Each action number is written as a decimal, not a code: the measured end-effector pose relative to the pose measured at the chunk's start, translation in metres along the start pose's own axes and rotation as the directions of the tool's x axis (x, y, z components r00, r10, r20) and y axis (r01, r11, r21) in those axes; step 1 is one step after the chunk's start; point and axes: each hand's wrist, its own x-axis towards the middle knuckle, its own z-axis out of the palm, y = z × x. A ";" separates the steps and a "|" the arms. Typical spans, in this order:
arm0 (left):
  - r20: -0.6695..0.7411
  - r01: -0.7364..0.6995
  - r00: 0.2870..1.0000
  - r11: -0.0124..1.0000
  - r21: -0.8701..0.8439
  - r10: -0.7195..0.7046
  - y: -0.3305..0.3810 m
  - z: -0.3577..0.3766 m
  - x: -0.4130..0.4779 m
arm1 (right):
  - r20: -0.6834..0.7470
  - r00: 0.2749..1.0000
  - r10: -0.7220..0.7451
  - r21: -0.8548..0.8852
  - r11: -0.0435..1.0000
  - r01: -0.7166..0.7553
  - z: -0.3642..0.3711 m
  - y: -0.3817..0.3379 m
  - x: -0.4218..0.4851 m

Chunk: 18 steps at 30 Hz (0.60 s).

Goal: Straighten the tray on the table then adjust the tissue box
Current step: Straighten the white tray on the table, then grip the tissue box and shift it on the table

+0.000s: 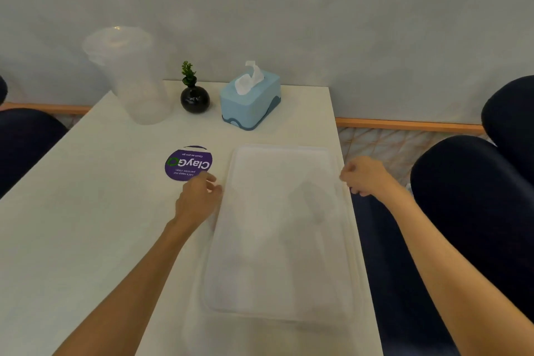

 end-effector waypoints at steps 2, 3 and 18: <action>-0.015 -0.018 1.000 0.997 -0.080 0.017 0.015 -0.010 0.022 | -0.032 0.997 -0.074 0.030 0.997 0.075 -0.010 -0.020 0.019; -0.022 -0.018 1.000 0.992 -0.126 0.015 0.025 -0.015 0.034 | -0.058 0.991 -0.122 0.040 0.991 0.125 -0.014 -0.031 0.029; 0.084 0.202 0.979 0.816 -0.541 -0.186 0.079 0.005 0.218 | -0.197 0.967 -0.161 0.397 0.889 0.229 -0.006 -0.187 0.247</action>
